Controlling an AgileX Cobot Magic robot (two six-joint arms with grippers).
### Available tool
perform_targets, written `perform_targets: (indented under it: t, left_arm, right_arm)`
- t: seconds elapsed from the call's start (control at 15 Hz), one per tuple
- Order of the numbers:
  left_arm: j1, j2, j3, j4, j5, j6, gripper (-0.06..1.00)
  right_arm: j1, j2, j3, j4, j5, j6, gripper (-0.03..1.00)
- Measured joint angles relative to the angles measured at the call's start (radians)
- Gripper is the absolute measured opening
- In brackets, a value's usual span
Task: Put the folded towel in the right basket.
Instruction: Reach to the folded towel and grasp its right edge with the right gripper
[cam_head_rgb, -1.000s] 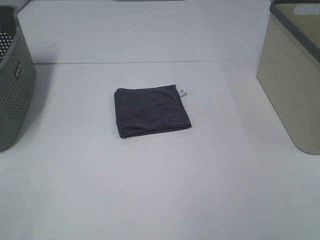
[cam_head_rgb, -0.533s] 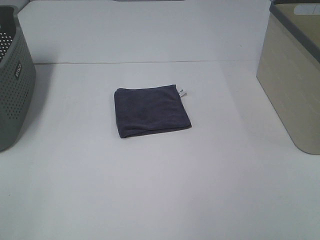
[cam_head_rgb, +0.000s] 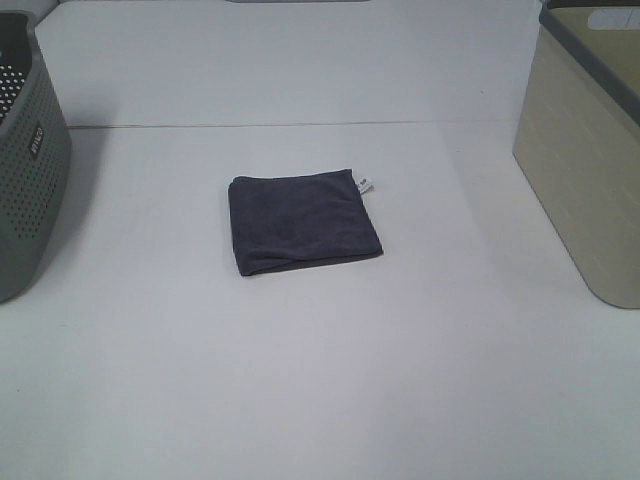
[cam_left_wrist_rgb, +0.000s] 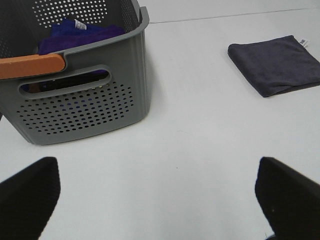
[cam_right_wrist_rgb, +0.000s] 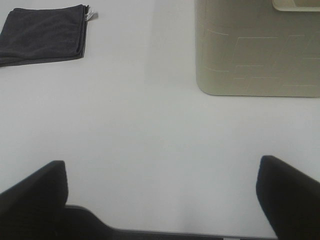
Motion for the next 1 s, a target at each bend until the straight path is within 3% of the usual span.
perform_targets:
  t: [1.0]
  left_arm:
    - [0.0,0.0,0.0,0.0,0.0,0.0,0.99]
  right_arm:
    - [0.0,0.0,0.0,0.0,0.0,0.0,0.98]
